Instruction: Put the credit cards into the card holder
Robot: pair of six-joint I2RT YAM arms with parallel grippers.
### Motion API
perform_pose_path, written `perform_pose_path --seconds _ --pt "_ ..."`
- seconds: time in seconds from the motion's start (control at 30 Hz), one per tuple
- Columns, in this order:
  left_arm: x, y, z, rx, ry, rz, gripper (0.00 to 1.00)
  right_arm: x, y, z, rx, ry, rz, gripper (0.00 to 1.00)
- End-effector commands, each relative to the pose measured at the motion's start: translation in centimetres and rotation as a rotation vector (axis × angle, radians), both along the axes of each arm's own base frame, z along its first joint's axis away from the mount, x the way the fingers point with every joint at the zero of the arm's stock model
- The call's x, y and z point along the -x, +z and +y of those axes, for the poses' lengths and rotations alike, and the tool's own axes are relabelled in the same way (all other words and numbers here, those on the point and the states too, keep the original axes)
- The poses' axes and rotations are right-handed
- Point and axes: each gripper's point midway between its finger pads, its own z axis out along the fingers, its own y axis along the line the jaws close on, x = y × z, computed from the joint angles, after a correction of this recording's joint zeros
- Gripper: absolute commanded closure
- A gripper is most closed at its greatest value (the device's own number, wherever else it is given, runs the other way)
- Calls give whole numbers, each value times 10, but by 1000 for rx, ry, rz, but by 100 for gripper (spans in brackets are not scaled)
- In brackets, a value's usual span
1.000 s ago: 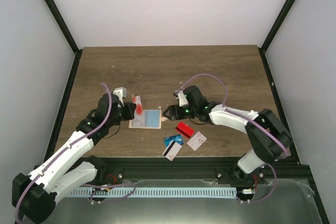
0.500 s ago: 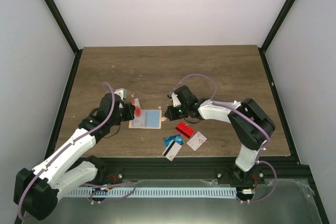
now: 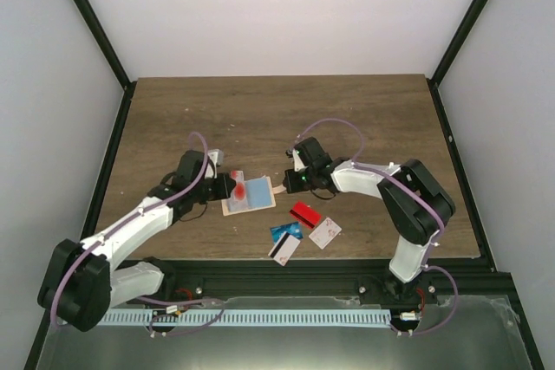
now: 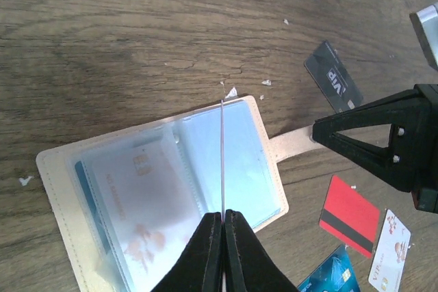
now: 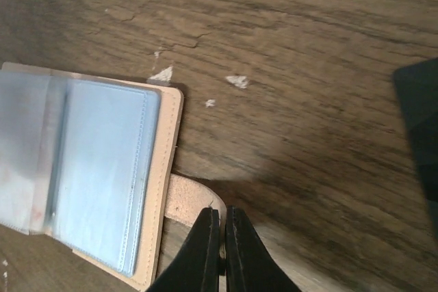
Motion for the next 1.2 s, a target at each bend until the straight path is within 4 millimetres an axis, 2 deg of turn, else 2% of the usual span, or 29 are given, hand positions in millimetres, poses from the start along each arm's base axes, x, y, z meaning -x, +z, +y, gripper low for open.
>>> perform_pose_path --seconds 0.0,0.07,0.17,0.23,0.33,0.53,0.63,0.7,0.77,0.93,1.03,1.17 --pt "-4 -4 -9 44 -40 -2 96 -9 5 -9 28 -15 -36 99" --pt "-5 -9 -10 52 -43 10 96 -8 3 -9 29 -12 -27 99" --pt "-4 -15 -14 79 -55 36 96 -7 6 -8 22 -6 -24 88" --pt "-4 -18 -16 88 -55 54 96 -8 12 -7 12 -7 -33 80" --pt "-3 -24 -14 85 -44 83 96 -10 28 -4 -11 -2 -60 74" --pt "2 -30 -9 76 -18 127 96 -13 67 4 -76 11 -114 68" --pt "5 -31 -8 82 -12 144 96 -5 89 22 -160 76 -144 68" --pt "6 -33 -7 85 -4 160 96 2 95 35 -216 128 -139 70" --pt "7 -36 -5 86 5 175 96 7 92 48 -257 175 -108 75" --pt "8 -41 -8 113 -10 212 96 8 61 66 -275 227 -12 92" --pt "9 -42 -12 142 -33 228 96 7 42 70 -260 232 33 99" --pt "11 -44 -14 151 -44 247 96 8 16 65 -209 213 72 99"
